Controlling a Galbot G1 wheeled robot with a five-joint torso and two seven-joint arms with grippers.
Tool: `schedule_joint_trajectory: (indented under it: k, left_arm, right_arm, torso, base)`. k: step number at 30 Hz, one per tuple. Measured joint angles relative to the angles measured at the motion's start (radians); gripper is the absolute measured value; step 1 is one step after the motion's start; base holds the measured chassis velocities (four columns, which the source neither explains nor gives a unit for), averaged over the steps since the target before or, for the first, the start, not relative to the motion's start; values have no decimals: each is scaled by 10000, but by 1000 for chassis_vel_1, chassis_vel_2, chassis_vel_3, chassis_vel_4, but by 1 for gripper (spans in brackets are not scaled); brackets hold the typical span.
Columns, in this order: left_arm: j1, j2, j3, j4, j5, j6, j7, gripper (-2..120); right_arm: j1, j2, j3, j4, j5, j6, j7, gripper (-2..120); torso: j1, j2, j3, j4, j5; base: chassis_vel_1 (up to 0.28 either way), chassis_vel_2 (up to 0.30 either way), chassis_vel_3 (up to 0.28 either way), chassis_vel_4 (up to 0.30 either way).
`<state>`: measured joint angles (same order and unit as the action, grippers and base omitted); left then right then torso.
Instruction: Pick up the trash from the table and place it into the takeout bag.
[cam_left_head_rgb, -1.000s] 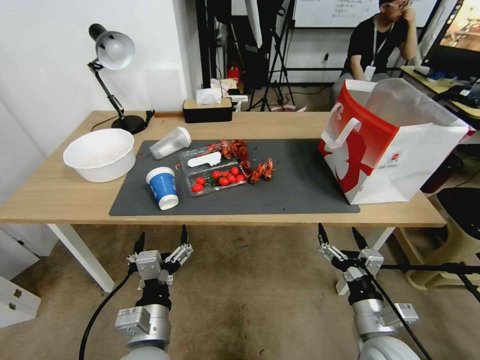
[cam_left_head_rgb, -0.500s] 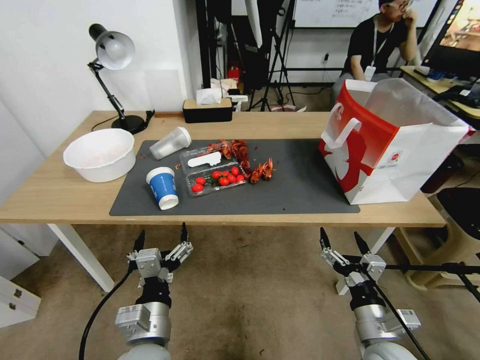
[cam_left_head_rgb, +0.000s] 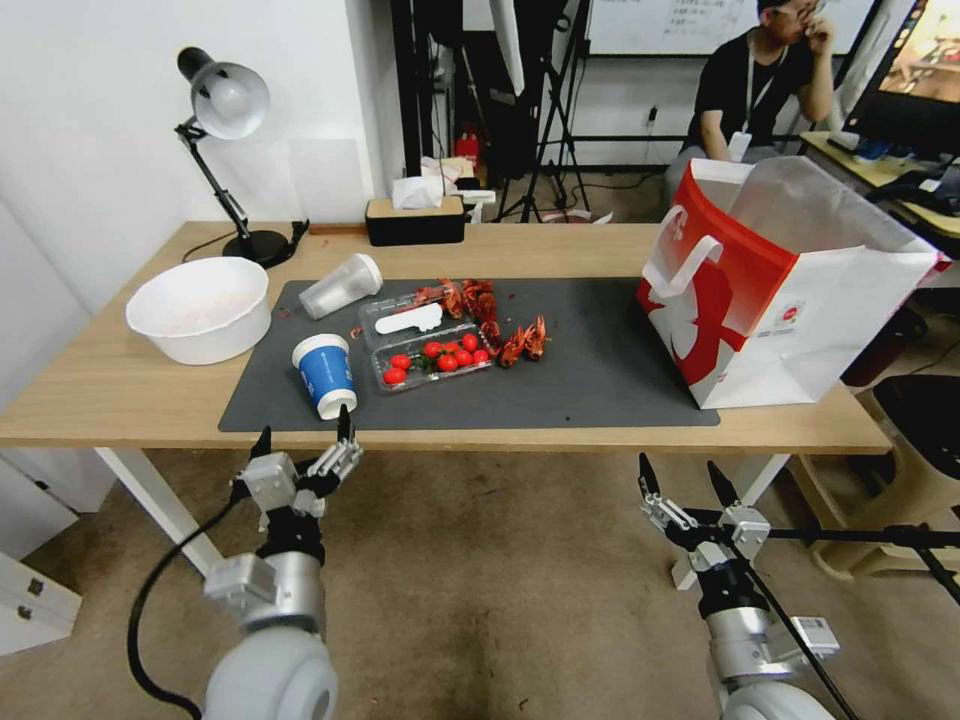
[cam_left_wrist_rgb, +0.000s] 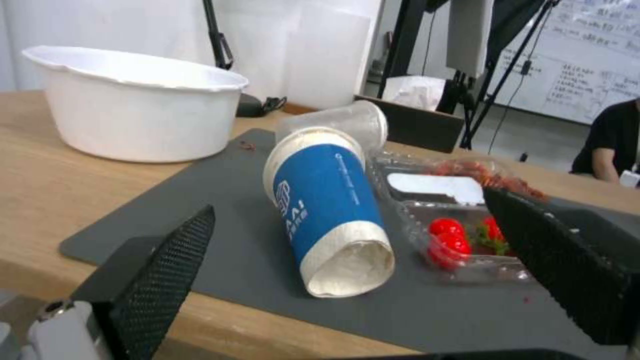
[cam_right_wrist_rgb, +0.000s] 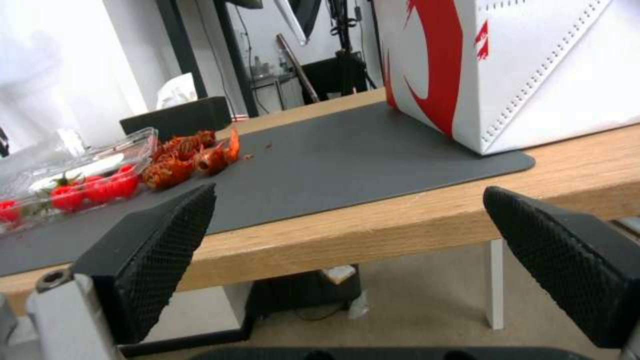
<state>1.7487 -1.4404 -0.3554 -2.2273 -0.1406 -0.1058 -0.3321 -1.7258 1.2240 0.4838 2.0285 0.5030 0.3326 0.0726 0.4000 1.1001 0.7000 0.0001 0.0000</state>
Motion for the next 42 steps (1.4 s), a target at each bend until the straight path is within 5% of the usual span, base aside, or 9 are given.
schedule_joint_trajectory:
  k: [4, 7, 16, 29, 37, 42]
  left_arm:
    - [-686, 327, -168, 51, -757, 80, -377, 100]
    - [-1456, 971, -328, 157, -2338, 524, -602, 100]
    - [-3272, 2044, -116, 1344, -3092, 1014, -677, 100]
    - [-5542, 2995, 419, 2083, -4618, 4252, -1831, 100]
    - [-6118, 3247, 373, 2194, -6023, 5412, -2273, 100]
    - [-6216, 3250, 372, 2245, -6243, 5455, -2295, 100]
  right_arm:
    - [31, 10, -13, 2, -20, 0, 0, 100]
    - [37, 27, -17, 2, -184, -21, 36, 100]
    - [-38, -6, -16, 62, -243, -65, 50, 100]
    - [-91, 24, -5, -150, -444, -69, 71, 100]
    - [-68, 50, -10, -300, -534, -47, 70, 100]
    - [-69, 66, -13, -324, -574, -36, 69, 100]
  torso:
    - [0, -1, 0, 0, -2]
    - [0, -2, 0, 0, 1]
    - [0, -2, 1, -1, -3]
    - [0, -2, 1, 0, 1]
    - [0, -1, 0, -1, 0]
    - [0, -1, 0, -1, 0]
  base:
    - [0, 0, 0, 0]
    - [0, 0, 0, 0]
    - [0, 0, 0, 0]
    - [0, 0, 0, 0]
    - [0, 0, 0, 0]
    - [0, 0, 0, 0]
